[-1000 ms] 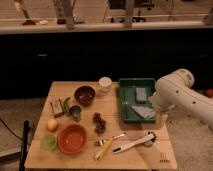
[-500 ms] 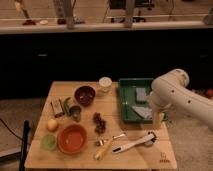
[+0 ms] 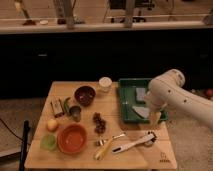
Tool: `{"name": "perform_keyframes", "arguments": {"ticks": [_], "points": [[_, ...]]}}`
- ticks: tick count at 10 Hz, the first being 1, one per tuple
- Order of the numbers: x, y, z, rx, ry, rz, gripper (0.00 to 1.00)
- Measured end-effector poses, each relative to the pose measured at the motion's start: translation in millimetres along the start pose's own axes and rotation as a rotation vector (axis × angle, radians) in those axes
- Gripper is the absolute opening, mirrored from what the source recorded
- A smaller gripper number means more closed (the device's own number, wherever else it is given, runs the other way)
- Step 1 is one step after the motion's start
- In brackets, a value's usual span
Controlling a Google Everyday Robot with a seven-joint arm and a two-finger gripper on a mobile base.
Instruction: Wipe purple bowl with towel
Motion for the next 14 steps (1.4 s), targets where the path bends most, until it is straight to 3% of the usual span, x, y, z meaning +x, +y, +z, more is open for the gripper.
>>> {"name": "perform_keyframes", "arguments": {"ticks": [14], "points": [[-30,-10,28,0.007,-0.035,-0.012,0.80]]}}
